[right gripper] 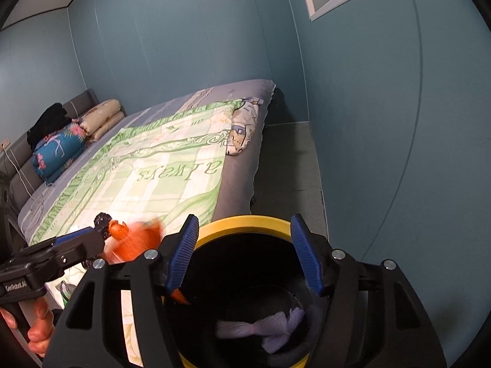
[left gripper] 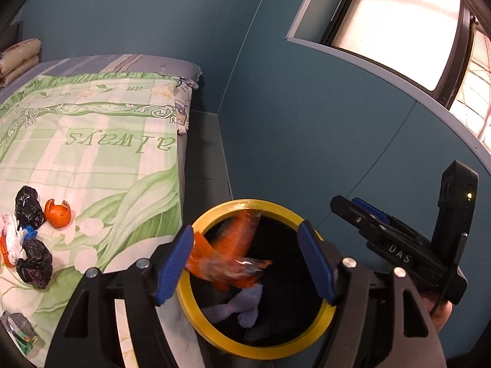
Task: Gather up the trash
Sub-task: 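Move both open tools back over the trash pile on the bed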
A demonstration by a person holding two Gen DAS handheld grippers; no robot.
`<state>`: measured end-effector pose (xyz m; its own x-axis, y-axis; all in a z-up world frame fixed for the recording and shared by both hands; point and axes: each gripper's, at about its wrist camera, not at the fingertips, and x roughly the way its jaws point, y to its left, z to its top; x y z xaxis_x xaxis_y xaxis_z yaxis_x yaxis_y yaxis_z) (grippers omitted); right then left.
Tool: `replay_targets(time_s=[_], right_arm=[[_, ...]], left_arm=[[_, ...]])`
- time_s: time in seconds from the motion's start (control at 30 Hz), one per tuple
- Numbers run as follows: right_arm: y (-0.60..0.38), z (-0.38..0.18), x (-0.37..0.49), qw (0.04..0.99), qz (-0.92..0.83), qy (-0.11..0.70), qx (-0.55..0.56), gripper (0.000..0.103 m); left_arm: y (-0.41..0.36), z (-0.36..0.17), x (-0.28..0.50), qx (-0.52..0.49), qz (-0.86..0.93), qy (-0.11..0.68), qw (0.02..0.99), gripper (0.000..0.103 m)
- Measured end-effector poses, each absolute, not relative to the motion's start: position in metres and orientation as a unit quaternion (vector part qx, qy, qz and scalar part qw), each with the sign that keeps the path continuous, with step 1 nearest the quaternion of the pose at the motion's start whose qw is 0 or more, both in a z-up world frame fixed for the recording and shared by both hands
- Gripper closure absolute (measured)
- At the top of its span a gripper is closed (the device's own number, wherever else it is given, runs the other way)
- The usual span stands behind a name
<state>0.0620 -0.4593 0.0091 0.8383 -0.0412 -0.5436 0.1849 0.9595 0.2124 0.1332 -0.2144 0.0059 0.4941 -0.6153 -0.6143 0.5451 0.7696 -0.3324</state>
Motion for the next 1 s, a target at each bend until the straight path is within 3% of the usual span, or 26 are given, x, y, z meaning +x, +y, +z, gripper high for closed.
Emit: replay_targets(time_s=[0.33,1.0], right_arm=[[-0.448,0.026,0.057,0.96,-0.026,0.247,0.129,0.037],[-0.341,0.044,0.089,0.953,0.136,0.257,0.089,0.03]], left_arm=[[-0.182,0.027,0.121,-0.027,-0.31,0.337,0.888,0.018],[-0.007,0.043,0.111,-0.056,-0.15,0.312,0.936,0.011]])
